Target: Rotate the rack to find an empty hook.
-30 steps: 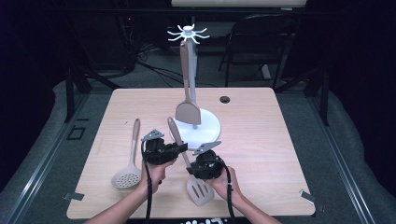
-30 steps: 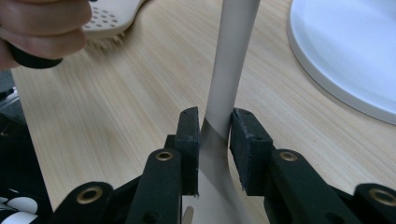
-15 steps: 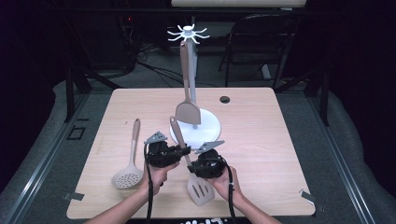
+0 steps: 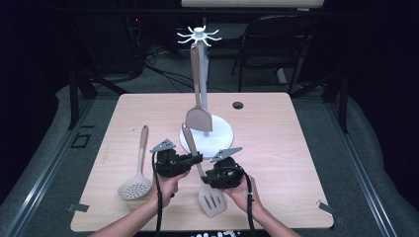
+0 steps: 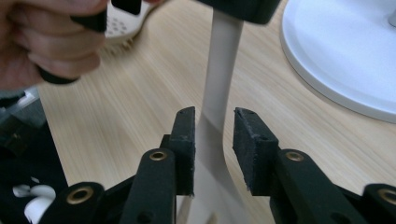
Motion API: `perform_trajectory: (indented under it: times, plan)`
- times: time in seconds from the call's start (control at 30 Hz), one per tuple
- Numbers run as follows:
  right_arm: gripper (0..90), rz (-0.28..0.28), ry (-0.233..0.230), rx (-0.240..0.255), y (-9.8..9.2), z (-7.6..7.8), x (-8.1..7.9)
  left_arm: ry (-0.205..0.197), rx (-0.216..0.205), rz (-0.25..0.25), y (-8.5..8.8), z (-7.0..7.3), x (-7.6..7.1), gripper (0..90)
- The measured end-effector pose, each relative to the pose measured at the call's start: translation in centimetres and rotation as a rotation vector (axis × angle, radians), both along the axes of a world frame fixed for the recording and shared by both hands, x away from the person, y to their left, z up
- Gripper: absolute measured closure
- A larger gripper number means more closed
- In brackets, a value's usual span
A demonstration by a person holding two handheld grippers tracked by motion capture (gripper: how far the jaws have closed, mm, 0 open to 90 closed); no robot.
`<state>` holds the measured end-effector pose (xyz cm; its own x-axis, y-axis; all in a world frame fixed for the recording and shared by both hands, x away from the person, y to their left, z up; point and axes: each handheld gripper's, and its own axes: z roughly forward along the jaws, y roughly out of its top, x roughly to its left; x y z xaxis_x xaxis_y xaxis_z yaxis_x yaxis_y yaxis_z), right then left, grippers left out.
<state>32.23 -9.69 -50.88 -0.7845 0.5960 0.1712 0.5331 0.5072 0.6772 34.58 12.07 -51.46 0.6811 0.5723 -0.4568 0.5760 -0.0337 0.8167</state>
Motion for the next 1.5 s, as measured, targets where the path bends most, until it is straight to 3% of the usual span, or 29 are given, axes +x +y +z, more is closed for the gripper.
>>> perform_trajectory:
  times: [0.17, 0.5, 0.57, 0.9, 1.17, 1.43, 1.5]
  plan:
    - [62.2, -0.017, -0.024, -0.051, -1.5, 0.3, -0.3, 0.008, -0.016, -0.011, 0.1, 0.3, 0.0, 75.8]
    - [55.0, -0.038, -0.021, -0.064, -2.9, 0.4, 0.1, -0.004, -0.030, -0.019, 0.2, 1.0, -0.2, 76.7]
    - [53.1, -0.029, -0.034, -0.089, -3.2, 0.6, 0.2, -0.012, -0.032, -0.026, 0.2, 1.1, -0.3, 76.8]
    - [40.2, -0.098, -0.063, -0.125, -5.6, 1.2, 0.3, -0.014, -0.045, -0.042, 0.4, 1.7, -0.4, 77.0]
    - [28.0, -0.136, -0.075, -0.148, -6.8, 1.3, 0.6, -0.042, -0.045, -0.060, 0.4, 2.3, -0.6, 77.0]
    - [20.8, -0.149, -0.139, -0.174, -7.2, 1.7, 0.2, -0.075, -0.040, -0.073, 0.3, 2.9, -0.5, 77.1]
    - [18.6, -0.149, -0.138, -0.173, -7.3, 1.8, 0.3, -0.079, -0.041, -0.074, 0.3, 3.1, -0.5, 77.1]
